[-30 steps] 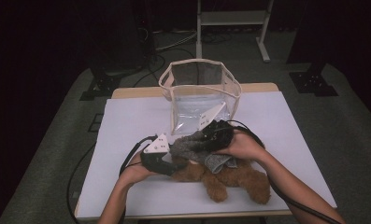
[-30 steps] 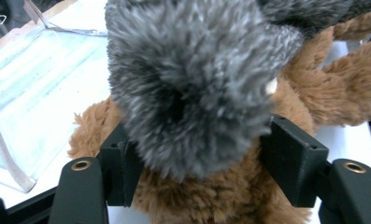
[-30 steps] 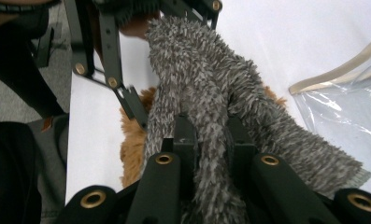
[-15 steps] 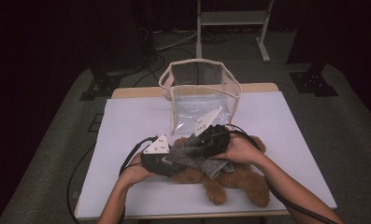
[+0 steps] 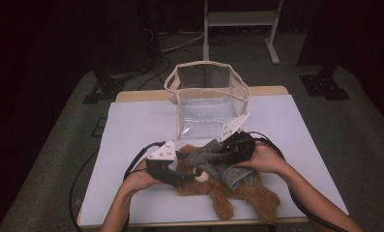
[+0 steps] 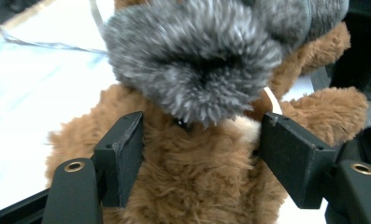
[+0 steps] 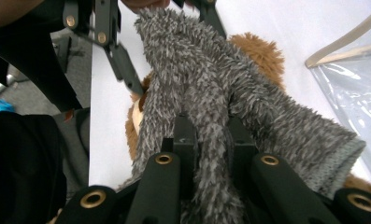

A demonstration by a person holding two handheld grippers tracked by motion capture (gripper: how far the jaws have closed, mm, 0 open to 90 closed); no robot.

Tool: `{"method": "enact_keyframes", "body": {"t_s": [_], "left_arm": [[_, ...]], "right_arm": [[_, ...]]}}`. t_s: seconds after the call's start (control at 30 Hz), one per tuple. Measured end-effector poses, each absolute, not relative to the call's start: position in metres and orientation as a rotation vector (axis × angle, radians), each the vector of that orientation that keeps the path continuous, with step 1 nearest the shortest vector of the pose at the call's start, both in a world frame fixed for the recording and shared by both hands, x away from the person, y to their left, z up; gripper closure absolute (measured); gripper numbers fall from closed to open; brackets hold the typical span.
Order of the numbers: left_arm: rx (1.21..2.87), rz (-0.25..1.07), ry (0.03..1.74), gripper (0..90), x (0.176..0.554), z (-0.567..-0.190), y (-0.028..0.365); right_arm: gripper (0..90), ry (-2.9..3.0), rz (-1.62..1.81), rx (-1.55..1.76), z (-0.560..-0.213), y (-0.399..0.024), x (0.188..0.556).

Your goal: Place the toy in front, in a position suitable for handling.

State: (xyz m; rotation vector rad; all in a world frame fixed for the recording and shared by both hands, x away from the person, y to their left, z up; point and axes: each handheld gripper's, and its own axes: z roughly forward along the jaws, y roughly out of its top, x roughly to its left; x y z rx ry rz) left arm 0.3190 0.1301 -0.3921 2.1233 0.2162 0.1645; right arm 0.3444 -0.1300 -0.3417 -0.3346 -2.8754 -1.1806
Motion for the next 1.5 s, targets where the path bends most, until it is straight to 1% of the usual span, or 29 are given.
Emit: {"method": "enact_keyframes", "body": {"t_s": [0.07,0.2,0.23,0.33,0.4,0.43,0.53,0.6,0.67,0.77,0.8,0.87,0.9,1.0,1.1,1.23,1.27,1.33,1.37,1.5], "left_arm": [[2.126,0.152,0.217,30.7,0.318,-0.393,0.129],[2.157,0.124,0.197,31.1,0.316,-0.394,0.129],[2.165,0.117,0.184,31.1,0.315,-0.394,0.13],[2.169,0.1,0.174,30.9,0.314,-0.391,0.131],[2.157,0.107,0.177,30.9,0.316,-0.387,0.133],[2.14,0.107,0.186,30.8,0.316,-0.383,0.135],[2.116,0.12,0.194,30.3,0.317,-0.379,0.134],[2.103,0.127,0.186,29.5,0.319,-0.375,0.127],[2.108,0.125,0.184,29.4,0.319,-0.376,0.125],[2.122,0.069,0.172,29.3,0.319,-0.38,0.121],[2.122,0.049,0.177,31.3,0.318,-0.381,0.122],[2.132,0.042,0.17,32.4,0.316,-0.382,0.123],[2.132,0.042,0.17,32.4,0.316,-0.382,0.123],[2.153,0.035,0.151,32.4,0.313,-0.383,0.123],[2.16,0.031,0.148,32.2,0.312,-0.382,0.122],[2.17,0.062,0.138,32.0,0.314,-0.375,0.122],[2.166,0.07,0.134,31.9,0.316,-0.371,0.121],[2.158,0.079,0.143,31.2,0.318,-0.368,0.12],[2.152,0.08,0.15,29.4,0.32,-0.367,0.12],[2.155,0.09,0.192,28.6,0.328,-0.365,0.117]], "right_arm": [[78.0,-2.883,-1.181,-0.331,-0.34,-0.131,0.344],[78.0,-2.905,-1.227,-0.402,-0.327,-0.154,0.348],[78.0,-2.905,-1.227,-0.402,-0.327,-0.154,0.348],[78.0,-2.907,-1.257,-0.504,-0.32,-0.184,0.352],[78.0,-2.908,-1.251,-0.515,-0.321,-0.188,0.352],[78.0,-2.909,-1.217,-0.535,-0.327,-0.194,0.351],[78.0,-2.897,-1.19,-0.521,-0.335,-0.193,0.348],[78.1,-2.867,-1.19,-0.477,-0.342,-0.186,0.341],[78.0,-2.866,-1.191,-0.462,-0.343,-0.184,0.339],[78.0,-2.878,-1.187,-0.408,-0.342,-0.179,0.332],[78.0,-2.884,-1.194,-0.419,-0.339,-0.182,0.331],[78.0,-2.886,-1.223,-0.446,-0.334,-0.189,0.333],[78.0,-2.886,-1.223,-0.446,-0.334,-0.189,0.333],[78.0,-2.885,-1.285,-0.537,-0.325,-0.21,0.339],[78.0,-2.851,-1.306,-0.615,-0.329,-0.225,0.342],[78.0,-2.844,-1.265,-0.602,-0.342,-0.223,0.336],[78.2,-2.838,-1.262,-0.582,-0.349,-0.218,0.33],[78.2,-2.83,-1.269,-0.577,-0.349,-0.218,0.328],[78.3,-2.82,-1.288,-0.56,-0.35,-0.218,0.323],[78.3,-2.809,-1.3,-0.53,-0.353,-0.218,0.316]]}}
